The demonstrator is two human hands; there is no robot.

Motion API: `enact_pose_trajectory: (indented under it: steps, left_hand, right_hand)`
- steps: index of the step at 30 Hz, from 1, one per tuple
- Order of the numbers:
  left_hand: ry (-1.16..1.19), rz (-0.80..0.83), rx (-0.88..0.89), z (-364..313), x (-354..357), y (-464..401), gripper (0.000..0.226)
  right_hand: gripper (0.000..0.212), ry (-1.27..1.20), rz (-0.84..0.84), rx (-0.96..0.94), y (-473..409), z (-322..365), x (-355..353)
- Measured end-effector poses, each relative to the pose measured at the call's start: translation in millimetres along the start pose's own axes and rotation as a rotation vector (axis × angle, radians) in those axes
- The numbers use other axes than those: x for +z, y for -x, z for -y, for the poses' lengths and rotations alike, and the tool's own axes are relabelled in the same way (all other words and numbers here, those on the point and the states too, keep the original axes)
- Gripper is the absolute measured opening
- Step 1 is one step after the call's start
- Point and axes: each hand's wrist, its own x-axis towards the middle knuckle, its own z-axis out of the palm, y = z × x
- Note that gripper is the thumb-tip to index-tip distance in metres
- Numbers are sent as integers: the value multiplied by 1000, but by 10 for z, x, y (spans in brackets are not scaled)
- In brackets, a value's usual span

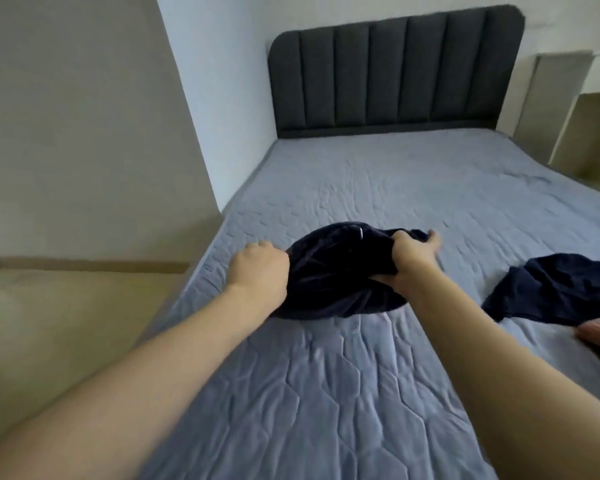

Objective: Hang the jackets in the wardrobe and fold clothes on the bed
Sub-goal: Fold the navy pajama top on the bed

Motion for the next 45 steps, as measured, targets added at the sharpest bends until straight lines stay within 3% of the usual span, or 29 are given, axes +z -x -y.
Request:
enact_pose_trajectory:
  steps: [4,8,10,12,17,19,20,23,24,28,30,31,35,40,45]
  left_hand:
    - [8,-66,-124,1409,-1047,-343,70]
    - [157,-188,-12,2660,-2147,-335,123]
    - [189,-214,-44,3326,-2737,-283,135]
    - [140,-230,-128,4021,-3241,-259,125]
    - [180,-239,-285,5539,-4027,-58,53]
    - [165,-243,-311,6093,-4182,22,46]
    - [157,-249,-329,6373,-4252,55,45]
    - [157,-242,-402,7193,-4390,185,38]
    - [162,-238,-438,7454,-4377,249,33]
    - [169,-209,-561,8402,-4164,490,28]
    - [151,-209,-593,8810,-4058,576,26]
    - [138,-208,-599,8999,-4012,616,25]
    - [143,-92,-575,9850,-3838,814,25]
    - [341,163,-776,11079,-3604,1291,50]
    - [380,264,-923,12367,-2993,1661,42]
  right_hand:
    - [34,162,182,-19,596,1044,1203]
    - [43,217,346,-41,1529,2199,2479]
    - [46,281,456,-70,2078,2710,3137]
    - [43,341,509,-31,2634,3180,3787]
    - [37,457,669,115,3873,3860,5125]
    - [43,555,730,22,4241,3892,5569]
    - [46,647,750,-110,4384,3868,5792]
    - [51,1173,756,-855,4728,3696,6399]
    - [62,1297,778,-1078,4822,3624,6597]
    - [114,1466,1145,-1476,5168,3441,7457]
    - [120,1578,1190,-1732,5316,3268,7969]
    - [115,1578,1215,-1773,5407,3157,8216]
    - [82,1501,1427,-1636,5867,2720,9176]
    - [49,1522,1516,-1744,6590,2232,10448]
    - [32,1361,1542,-1926,7284,1564,11712]
